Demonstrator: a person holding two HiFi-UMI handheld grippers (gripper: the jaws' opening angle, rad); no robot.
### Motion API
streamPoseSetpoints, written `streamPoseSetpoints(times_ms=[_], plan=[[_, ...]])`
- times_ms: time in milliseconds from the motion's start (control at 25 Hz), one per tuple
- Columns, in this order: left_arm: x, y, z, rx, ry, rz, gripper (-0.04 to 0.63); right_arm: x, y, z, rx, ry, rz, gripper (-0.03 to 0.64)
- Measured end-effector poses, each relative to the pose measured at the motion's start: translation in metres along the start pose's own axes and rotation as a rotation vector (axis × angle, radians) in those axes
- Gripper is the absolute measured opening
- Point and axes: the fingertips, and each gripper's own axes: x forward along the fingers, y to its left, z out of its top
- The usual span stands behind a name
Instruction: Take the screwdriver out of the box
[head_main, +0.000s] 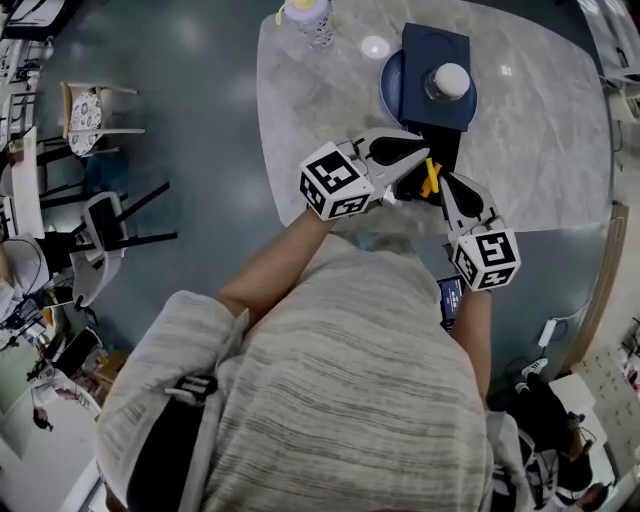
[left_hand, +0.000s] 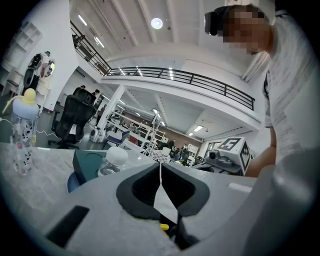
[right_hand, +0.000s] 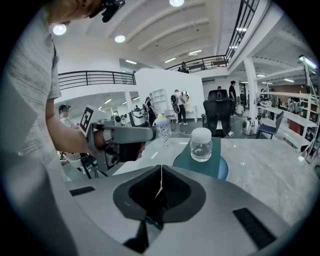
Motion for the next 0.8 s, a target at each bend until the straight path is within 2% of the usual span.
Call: streamPoseSetpoints(times_ms=[360,800], plan=[[0.003,0.010,-0.031,-0.045,0.037,-0.022,0.023,0.016,0.001,-0.031,0.025,0.106,-0.032,0.011],[-0.006,0.028,-0.036,-0.086,0.019,0.002,0.023,0.034,0.003,-0.047,0.021,0.201,-0.007,0.012]])
